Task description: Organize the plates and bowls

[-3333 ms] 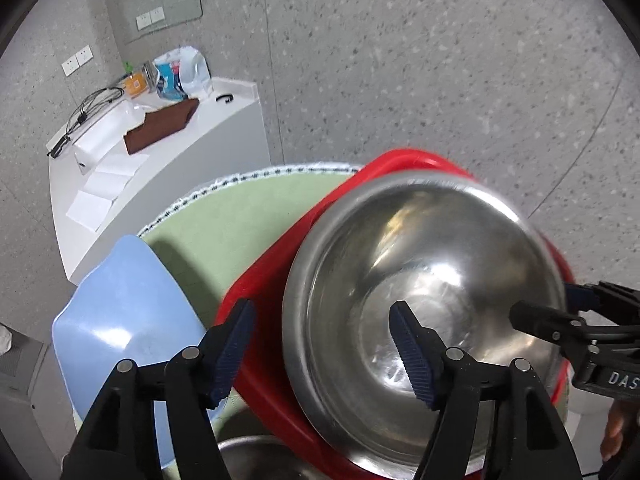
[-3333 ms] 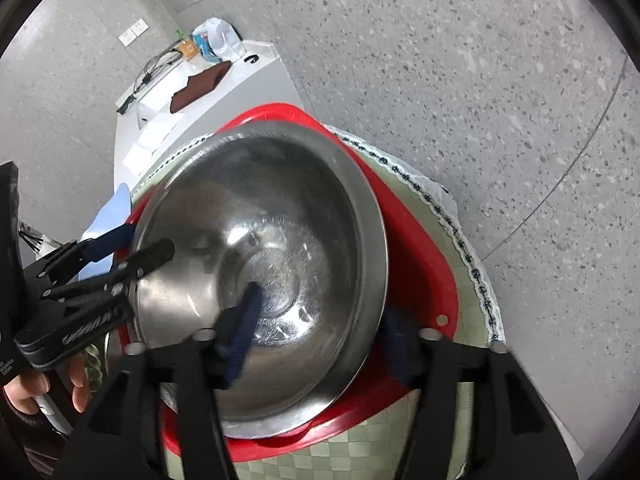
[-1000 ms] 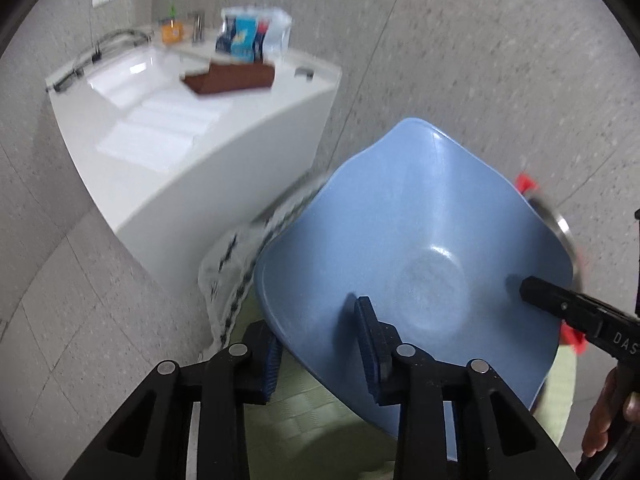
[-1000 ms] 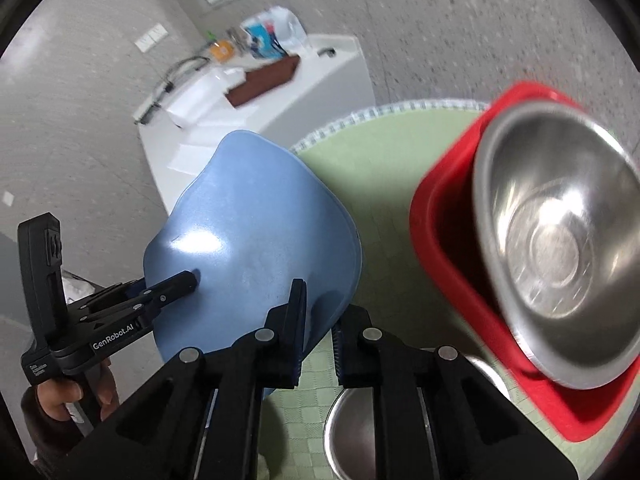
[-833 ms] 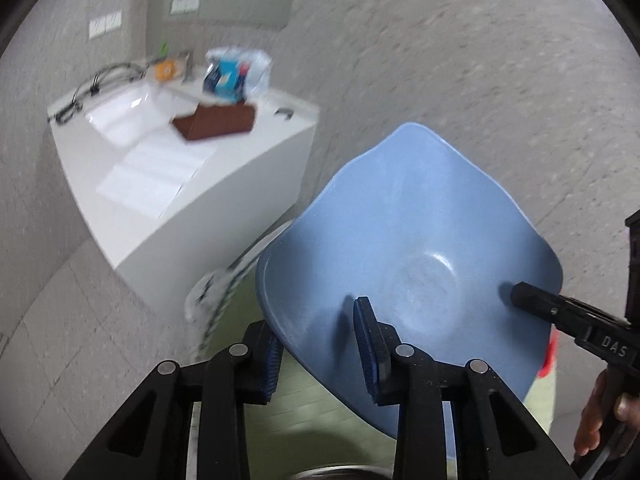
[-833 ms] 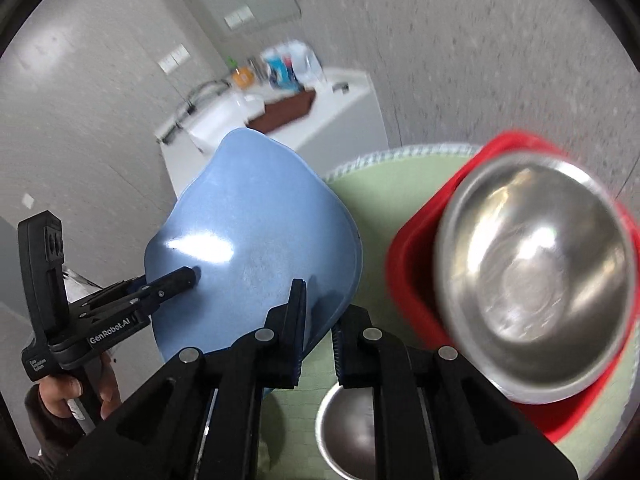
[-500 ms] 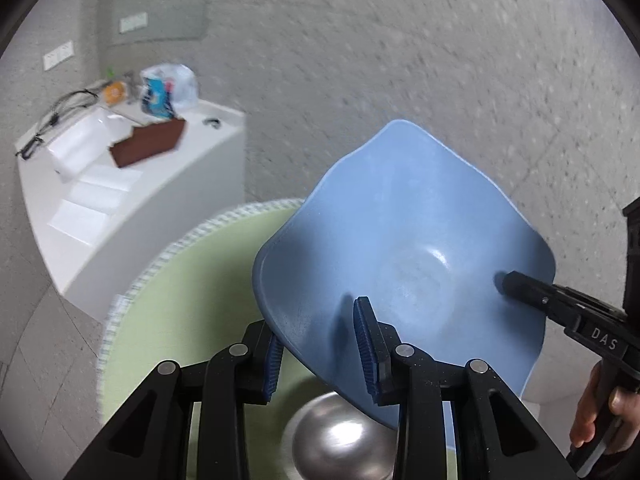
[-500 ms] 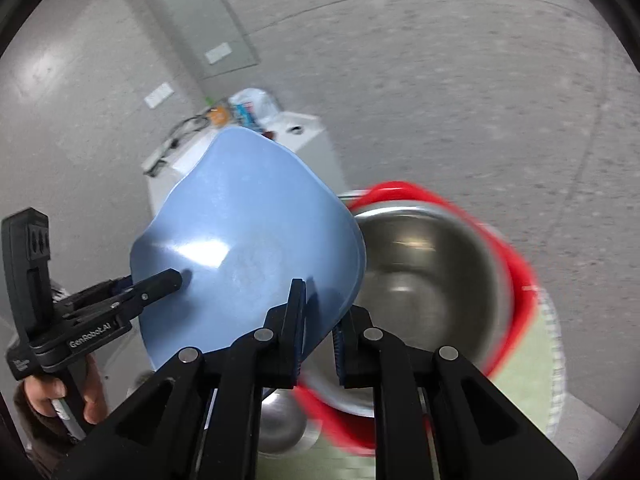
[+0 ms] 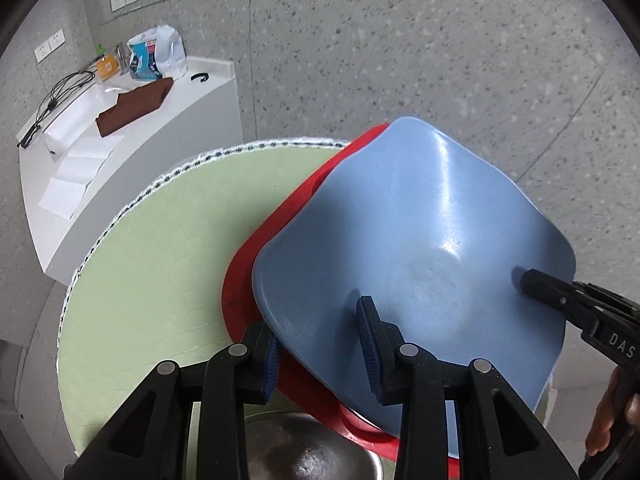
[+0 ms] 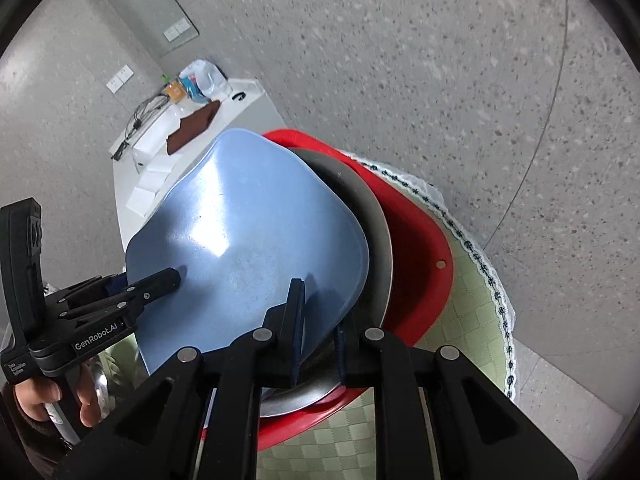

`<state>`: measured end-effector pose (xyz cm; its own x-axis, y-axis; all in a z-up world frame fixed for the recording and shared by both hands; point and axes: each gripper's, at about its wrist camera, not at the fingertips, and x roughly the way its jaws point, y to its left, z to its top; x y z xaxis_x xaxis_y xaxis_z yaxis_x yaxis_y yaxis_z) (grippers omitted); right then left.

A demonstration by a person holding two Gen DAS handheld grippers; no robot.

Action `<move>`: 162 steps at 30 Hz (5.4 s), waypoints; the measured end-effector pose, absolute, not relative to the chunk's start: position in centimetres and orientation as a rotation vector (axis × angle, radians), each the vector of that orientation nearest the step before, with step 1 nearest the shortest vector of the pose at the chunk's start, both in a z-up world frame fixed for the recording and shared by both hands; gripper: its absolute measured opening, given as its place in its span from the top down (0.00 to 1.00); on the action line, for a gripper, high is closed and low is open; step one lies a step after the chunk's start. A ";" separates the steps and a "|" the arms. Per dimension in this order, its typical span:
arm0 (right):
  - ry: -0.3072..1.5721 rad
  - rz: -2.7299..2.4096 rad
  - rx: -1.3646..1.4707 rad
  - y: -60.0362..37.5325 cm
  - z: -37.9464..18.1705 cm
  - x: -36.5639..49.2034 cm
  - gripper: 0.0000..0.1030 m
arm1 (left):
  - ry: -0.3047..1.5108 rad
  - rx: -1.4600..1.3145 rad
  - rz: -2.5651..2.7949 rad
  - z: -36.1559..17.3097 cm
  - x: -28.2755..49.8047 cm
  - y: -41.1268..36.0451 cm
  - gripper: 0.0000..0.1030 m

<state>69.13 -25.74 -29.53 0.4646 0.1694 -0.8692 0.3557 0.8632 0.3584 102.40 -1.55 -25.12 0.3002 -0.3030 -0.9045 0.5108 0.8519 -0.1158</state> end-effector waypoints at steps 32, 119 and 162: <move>0.926 -0.219 0.511 -16.6 -21.6 59.1 0.34 | 0.901 0.232 -0.608 -16.4 93.6 19.1 0.07; 1.187 -0.094 0.437 8.3 -28.9 66.5 0.90 | 1.090 0.230 -0.797 -21.2 90.8 36.6 0.50; 1.062 -0.333 0.610 -7.4 -34.0 63.0 0.63 | 1.253 0.522 -0.738 -26.2 94.6 13.5 0.74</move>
